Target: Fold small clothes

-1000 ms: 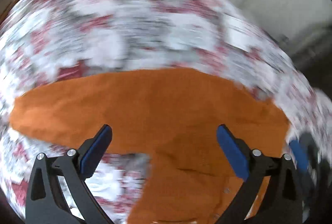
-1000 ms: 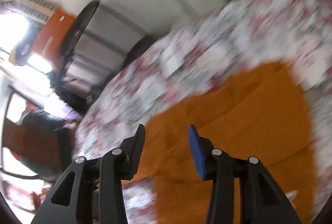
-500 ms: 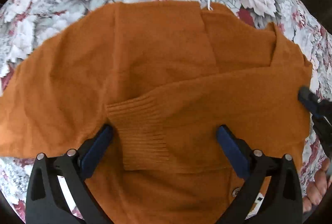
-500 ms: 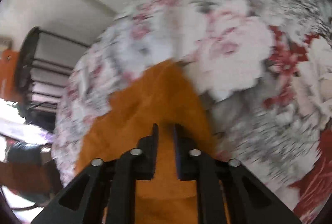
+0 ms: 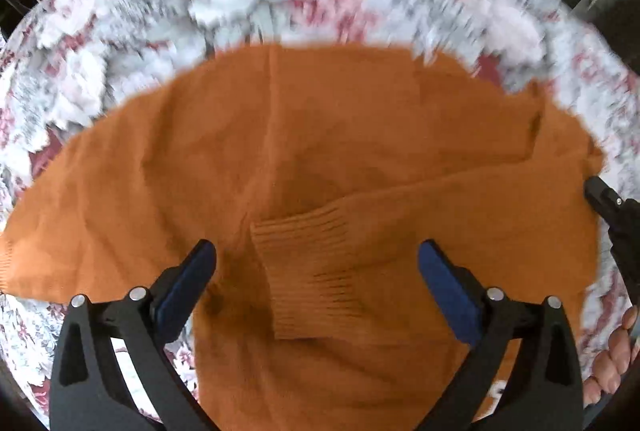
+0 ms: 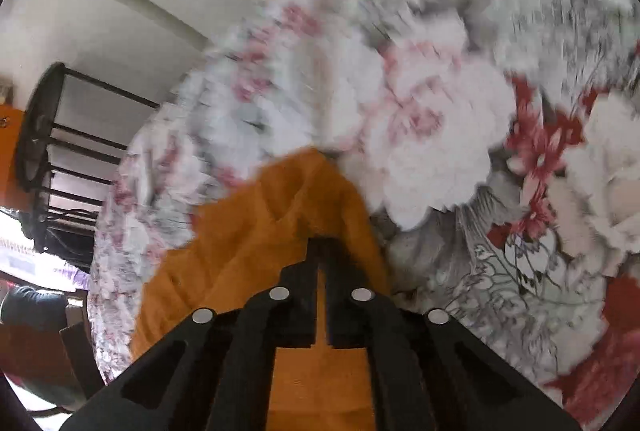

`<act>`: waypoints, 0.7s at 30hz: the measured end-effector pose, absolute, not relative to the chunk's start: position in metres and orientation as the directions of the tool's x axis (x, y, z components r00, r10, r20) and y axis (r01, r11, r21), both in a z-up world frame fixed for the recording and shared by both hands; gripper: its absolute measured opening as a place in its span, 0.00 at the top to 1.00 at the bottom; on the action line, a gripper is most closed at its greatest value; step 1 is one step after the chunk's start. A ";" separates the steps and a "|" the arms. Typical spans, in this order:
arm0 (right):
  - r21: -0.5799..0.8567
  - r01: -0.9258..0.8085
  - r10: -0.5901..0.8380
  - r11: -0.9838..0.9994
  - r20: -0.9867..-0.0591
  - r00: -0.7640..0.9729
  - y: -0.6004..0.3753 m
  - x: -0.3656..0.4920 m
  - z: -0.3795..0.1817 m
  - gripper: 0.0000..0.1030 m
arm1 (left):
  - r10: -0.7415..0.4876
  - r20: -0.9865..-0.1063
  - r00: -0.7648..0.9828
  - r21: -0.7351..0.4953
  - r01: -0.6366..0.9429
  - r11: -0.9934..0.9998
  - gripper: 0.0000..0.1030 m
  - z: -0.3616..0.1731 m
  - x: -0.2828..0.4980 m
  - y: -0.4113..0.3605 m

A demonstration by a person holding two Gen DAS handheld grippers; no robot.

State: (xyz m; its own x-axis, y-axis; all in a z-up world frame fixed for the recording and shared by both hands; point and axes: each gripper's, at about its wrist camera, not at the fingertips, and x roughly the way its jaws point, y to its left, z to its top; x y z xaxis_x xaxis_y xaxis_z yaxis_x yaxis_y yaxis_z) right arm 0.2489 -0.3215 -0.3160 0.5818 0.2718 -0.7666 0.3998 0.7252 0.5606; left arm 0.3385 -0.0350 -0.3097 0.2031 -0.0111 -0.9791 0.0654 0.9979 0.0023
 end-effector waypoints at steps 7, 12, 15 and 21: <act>0.414 0.426 0.236 0.804 -0.880 0.411 -0.289 0.206 -0.325 0.76 | 0.052 -0.997 0.056 0.057 0.100 0.993 0.04 -0.333 0.342 -0.035; 0.475 0.443 0.293 0.761 -0.860 0.419 -0.297 0.203 -0.328 0.82 | 0.033 -0.996 0.088 0.041 0.101 0.994 0.05 -0.306 0.346 -0.044; 0.483 0.373 0.275 0.792 -0.828 0.489 -0.288 0.205 -0.300 0.64 | -0.010 -0.992 0.129 -0.007 0.023 1.000 0.05 -0.279 0.355 -0.015; 0.555 0.367 0.360 0.747 -0.801 0.479 -0.275 0.211 -0.305 0.54 | -0.081 -0.981 0.177 -0.126 -0.258 0.958 0.05 -0.266 0.352 0.098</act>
